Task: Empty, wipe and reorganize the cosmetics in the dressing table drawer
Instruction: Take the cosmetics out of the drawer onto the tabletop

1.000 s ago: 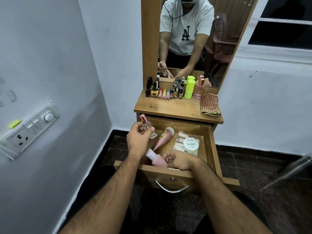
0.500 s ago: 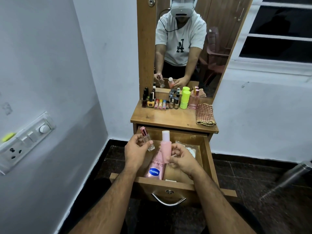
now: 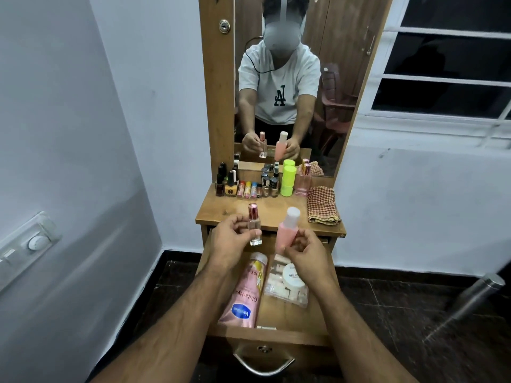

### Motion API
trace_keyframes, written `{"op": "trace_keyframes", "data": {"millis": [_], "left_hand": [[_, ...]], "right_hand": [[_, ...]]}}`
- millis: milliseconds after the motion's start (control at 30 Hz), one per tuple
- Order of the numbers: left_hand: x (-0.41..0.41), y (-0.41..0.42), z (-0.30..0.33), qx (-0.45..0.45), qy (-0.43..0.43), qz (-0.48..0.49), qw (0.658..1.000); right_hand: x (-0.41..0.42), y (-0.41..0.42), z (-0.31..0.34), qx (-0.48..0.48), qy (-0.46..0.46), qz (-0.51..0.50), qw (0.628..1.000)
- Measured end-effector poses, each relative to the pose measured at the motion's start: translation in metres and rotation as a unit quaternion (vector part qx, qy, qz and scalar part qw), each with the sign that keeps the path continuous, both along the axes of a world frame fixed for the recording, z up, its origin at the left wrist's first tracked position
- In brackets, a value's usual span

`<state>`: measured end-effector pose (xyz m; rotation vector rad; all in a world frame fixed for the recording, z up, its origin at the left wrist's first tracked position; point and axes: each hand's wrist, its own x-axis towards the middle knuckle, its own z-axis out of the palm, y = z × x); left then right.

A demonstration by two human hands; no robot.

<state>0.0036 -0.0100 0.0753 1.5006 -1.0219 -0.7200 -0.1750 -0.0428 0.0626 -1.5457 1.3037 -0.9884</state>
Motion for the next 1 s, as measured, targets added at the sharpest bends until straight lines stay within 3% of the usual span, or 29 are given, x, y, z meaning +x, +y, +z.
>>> {"op": "trace_keyframes", "data": {"millis": [367,633,1000], "left_hand": [[-0.024,-0.121,0.026,-0.026,-0.096,-0.030,0.995],[-0.039,-0.160,0.004,-0.011,-0.146,-0.010,0.989],[-0.053,-0.161,-0.002,-0.016,-0.216,0.050,0.975]], "right_hand": [[-0.008,-0.119,0.060,-0.126,0.195,-0.056,0.971],[-0.011,-0.161,0.046,-0.095,0.264,-0.046,0.959],[-0.012,-0.174,0.040,-0.071,0.275,-0.030,0.958]]}}
